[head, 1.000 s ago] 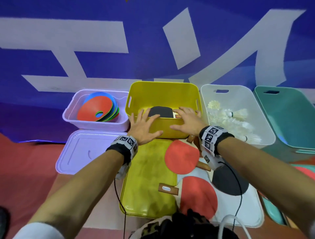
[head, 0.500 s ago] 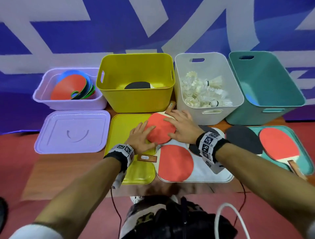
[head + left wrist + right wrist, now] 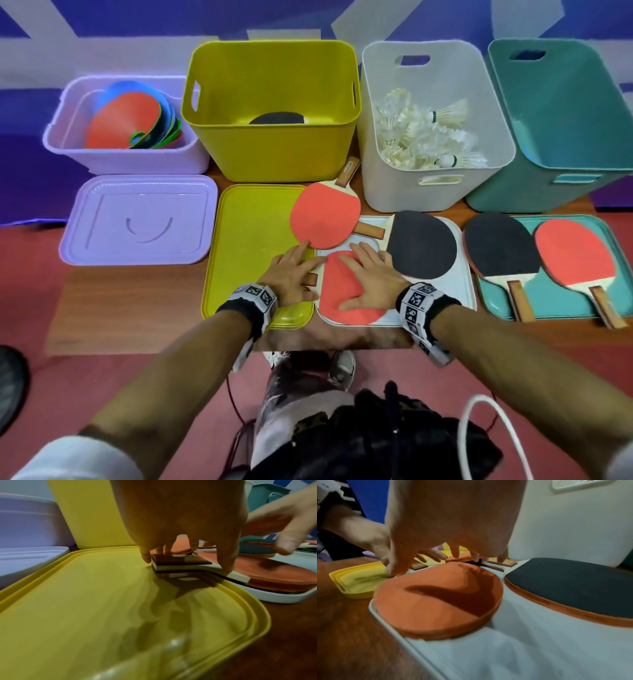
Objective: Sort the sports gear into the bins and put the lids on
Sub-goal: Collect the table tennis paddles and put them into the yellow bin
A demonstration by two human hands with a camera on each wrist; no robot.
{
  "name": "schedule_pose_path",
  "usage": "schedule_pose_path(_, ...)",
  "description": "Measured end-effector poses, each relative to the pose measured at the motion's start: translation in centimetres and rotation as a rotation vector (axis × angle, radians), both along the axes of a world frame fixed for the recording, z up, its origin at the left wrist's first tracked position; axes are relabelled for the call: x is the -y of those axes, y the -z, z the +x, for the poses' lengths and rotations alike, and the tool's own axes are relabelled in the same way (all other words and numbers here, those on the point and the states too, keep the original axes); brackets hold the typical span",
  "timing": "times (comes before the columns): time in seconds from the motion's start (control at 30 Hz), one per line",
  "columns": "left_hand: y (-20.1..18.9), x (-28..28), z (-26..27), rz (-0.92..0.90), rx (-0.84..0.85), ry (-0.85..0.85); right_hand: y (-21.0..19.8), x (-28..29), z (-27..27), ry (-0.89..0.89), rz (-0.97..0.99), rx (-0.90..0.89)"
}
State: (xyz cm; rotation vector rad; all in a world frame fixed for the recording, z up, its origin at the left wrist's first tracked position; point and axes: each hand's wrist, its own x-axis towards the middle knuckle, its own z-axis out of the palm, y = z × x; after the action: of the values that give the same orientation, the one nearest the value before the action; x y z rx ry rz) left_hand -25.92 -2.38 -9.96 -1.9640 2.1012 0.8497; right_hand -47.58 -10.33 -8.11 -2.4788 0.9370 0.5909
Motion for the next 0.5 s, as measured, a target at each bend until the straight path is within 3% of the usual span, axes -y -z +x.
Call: schedule_pose_path(0.5,1.5,-2.3,-0.6,-0.014,0.103,0.092,2.9,-2.8,-2.3,-0.101,-0.103,-0.062)
